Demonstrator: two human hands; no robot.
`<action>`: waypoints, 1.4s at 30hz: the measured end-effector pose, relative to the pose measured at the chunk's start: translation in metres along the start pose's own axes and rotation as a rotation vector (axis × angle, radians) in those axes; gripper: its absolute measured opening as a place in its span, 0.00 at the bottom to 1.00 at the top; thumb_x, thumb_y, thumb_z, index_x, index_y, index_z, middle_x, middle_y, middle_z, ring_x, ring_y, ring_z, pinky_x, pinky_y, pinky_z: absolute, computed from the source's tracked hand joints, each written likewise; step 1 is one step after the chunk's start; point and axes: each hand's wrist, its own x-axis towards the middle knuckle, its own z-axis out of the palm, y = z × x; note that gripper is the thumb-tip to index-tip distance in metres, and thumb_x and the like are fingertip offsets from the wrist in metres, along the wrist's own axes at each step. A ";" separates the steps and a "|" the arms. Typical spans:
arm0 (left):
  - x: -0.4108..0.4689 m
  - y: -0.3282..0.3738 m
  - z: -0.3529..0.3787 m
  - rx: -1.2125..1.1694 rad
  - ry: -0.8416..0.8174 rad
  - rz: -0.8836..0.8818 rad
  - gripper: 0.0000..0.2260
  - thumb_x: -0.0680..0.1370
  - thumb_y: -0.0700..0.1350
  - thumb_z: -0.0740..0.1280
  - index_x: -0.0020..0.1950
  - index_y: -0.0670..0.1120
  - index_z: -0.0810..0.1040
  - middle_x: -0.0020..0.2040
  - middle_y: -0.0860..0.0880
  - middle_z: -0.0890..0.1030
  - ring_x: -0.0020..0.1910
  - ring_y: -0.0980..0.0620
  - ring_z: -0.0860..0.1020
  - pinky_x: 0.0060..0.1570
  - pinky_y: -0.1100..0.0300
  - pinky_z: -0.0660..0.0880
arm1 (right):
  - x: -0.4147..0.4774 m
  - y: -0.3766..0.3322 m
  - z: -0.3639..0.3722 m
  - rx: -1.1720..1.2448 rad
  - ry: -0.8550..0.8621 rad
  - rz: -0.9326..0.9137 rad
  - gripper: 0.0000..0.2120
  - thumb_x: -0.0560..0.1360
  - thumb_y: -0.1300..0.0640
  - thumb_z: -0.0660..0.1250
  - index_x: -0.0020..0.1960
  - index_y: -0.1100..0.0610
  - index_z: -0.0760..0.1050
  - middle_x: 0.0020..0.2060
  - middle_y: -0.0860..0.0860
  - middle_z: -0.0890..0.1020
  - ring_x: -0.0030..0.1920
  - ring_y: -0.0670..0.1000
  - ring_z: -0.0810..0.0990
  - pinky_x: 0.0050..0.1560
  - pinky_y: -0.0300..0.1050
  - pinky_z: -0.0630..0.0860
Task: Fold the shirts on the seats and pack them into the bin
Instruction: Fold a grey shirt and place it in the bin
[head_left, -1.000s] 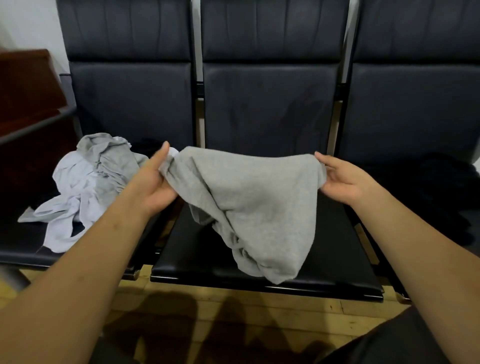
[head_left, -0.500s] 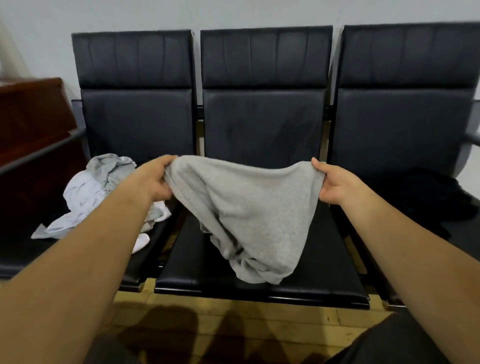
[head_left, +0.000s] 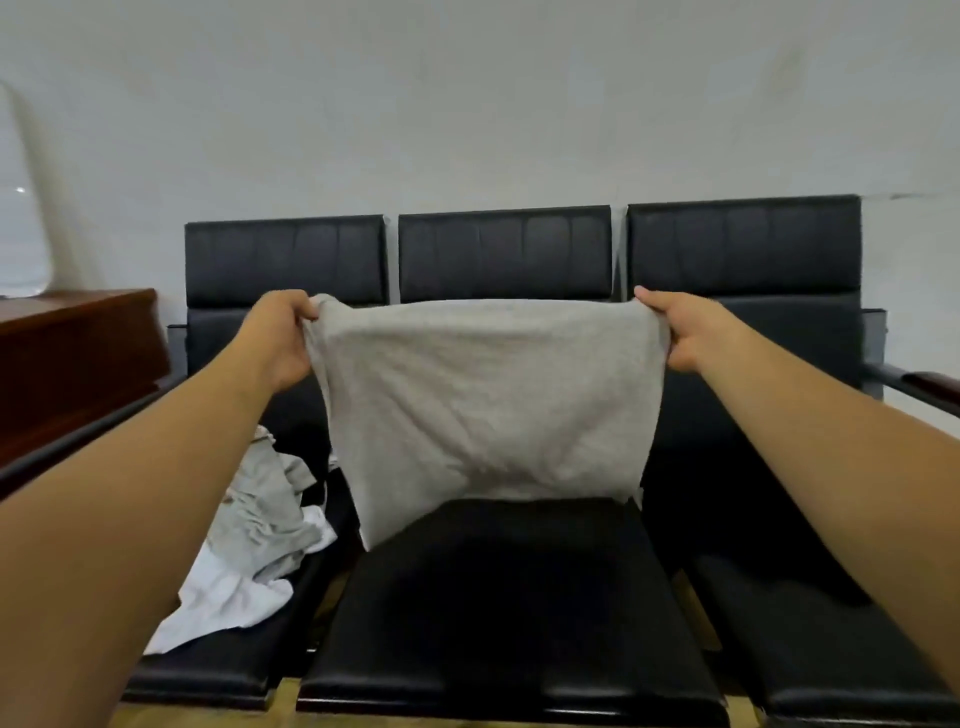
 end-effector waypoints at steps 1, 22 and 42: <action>-0.003 0.000 0.000 -0.012 -0.026 0.006 0.14 0.76 0.37 0.56 0.56 0.38 0.77 0.47 0.44 0.84 0.46 0.46 0.83 0.47 0.53 0.78 | 0.000 -0.001 -0.003 -0.035 -0.005 0.025 0.14 0.78 0.52 0.71 0.59 0.59 0.81 0.49 0.55 0.87 0.47 0.56 0.86 0.41 0.52 0.83; 0.121 -0.075 0.008 0.363 0.126 -0.061 0.06 0.80 0.35 0.64 0.53 0.37 0.80 0.51 0.41 0.80 0.48 0.44 0.77 0.46 0.49 0.80 | 0.124 0.062 -0.028 -0.161 0.163 0.109 0.07 0.79 0.55 0.70 0.44 0.56 0.75 0.35 0.49 0.76 0.29 0.44 0.68 0.30 0.37 0.64; 0.056 -0.109 -0.036 0.236 0.108 -0.074 0.07 0.82 0.41 0.62 0.49 0.47 0.80 0.40 0.52 0.82 0.41 0.55 0.77 0.43 0.61 0.69 | 0.060 0.114 -0.050 -0.042 0.168 0.050 0.04 0.80 0.56 0.67 0.53 0.56 0.77 0.45 0.52 0.80 0.41 0.48 0.77 0.40 0.43 0.72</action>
